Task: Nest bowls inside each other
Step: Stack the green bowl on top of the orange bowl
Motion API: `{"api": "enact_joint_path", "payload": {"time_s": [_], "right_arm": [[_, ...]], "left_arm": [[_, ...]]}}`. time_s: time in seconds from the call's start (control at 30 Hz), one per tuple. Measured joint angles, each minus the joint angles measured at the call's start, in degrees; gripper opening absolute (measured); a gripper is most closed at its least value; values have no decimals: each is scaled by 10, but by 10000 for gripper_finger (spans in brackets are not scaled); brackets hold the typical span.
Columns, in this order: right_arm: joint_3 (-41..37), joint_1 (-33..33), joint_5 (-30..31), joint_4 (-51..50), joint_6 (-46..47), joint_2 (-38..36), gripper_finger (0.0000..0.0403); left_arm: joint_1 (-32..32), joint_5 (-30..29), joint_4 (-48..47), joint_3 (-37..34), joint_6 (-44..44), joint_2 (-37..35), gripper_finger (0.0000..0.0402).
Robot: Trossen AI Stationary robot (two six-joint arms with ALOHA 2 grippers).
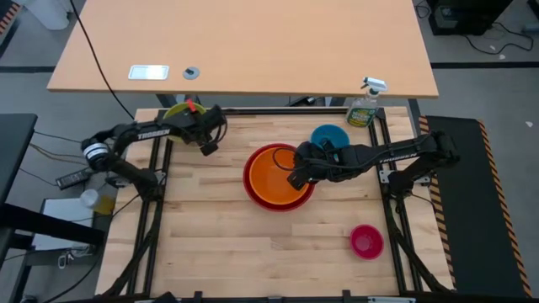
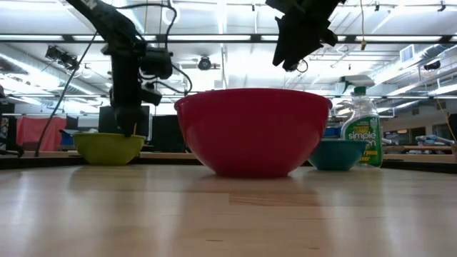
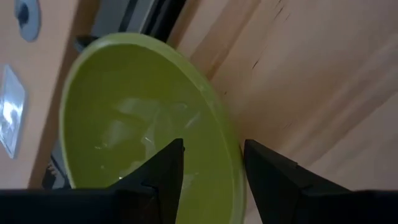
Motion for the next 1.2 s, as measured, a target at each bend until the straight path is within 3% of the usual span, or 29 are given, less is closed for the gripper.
{"api": "enact_joint_path", "payload": {"time_s": [0.53,0.7,0.93,1.2], "right_arm": [[0,9,0,28,0,0,167],[0,9,0,27,0,0,167],[0,9,0,27,0,0,167],[0,9,0,27,-4,0,167]], "left_arm": [[46,-7,-8,0,9,36,167],[46,-7,-15,0,23,36,133],[46,-10,-22,-1,34,36,17],[38,20,-32,-1,20,34,17]]}}
